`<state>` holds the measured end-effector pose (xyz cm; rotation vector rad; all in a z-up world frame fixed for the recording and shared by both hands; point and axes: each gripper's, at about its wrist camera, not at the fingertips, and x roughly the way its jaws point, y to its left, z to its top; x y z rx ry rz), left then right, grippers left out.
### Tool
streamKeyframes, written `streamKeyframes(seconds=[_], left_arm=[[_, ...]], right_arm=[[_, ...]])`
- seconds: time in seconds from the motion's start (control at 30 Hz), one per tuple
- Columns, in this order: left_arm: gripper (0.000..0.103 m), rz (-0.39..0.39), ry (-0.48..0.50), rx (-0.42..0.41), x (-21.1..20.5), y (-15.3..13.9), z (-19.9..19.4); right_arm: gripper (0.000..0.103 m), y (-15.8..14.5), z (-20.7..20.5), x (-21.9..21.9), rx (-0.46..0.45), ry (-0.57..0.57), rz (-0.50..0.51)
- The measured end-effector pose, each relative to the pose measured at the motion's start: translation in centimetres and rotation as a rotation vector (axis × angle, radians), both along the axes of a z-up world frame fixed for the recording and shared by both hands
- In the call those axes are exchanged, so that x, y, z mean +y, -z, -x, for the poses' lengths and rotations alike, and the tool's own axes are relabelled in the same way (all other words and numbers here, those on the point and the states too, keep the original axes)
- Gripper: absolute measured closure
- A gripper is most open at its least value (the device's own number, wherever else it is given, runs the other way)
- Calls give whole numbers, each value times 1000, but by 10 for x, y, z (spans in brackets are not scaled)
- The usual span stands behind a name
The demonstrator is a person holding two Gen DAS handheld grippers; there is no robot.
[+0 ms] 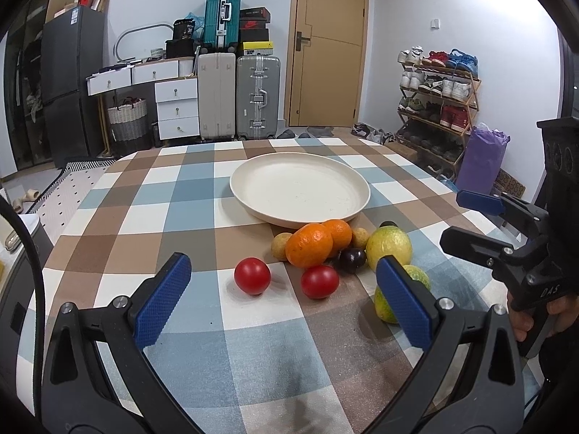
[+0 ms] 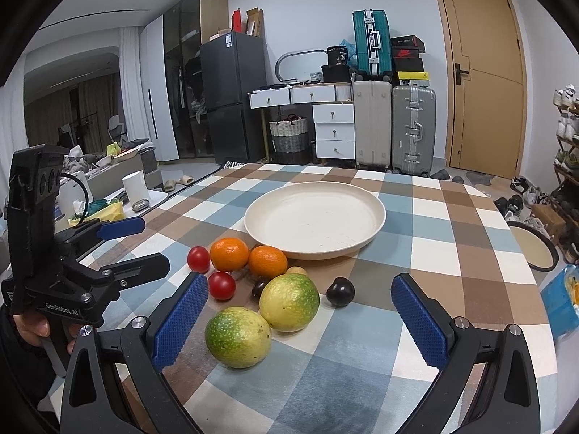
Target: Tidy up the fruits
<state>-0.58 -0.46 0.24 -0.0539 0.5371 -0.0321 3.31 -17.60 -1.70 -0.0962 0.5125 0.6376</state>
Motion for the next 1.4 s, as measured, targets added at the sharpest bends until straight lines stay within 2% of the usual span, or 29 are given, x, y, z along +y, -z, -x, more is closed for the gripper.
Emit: streamKeyframes(seconds=[0.83,1.07,1.27,1.4], left_arm=[[1,8,-25,11,4,5,-4],[1,26,21,59,-2,10,-8],[1,-27,69,101,-23,15,-11],[1,-21,62,113,-20,16,-13]], right_arm=[[0,0,-4,-2,4,30,11],[0,9,-9,8,89,6,81],[0,15,-10,9,154,-33,115],[0,19,-10,11,211,-70,113]])
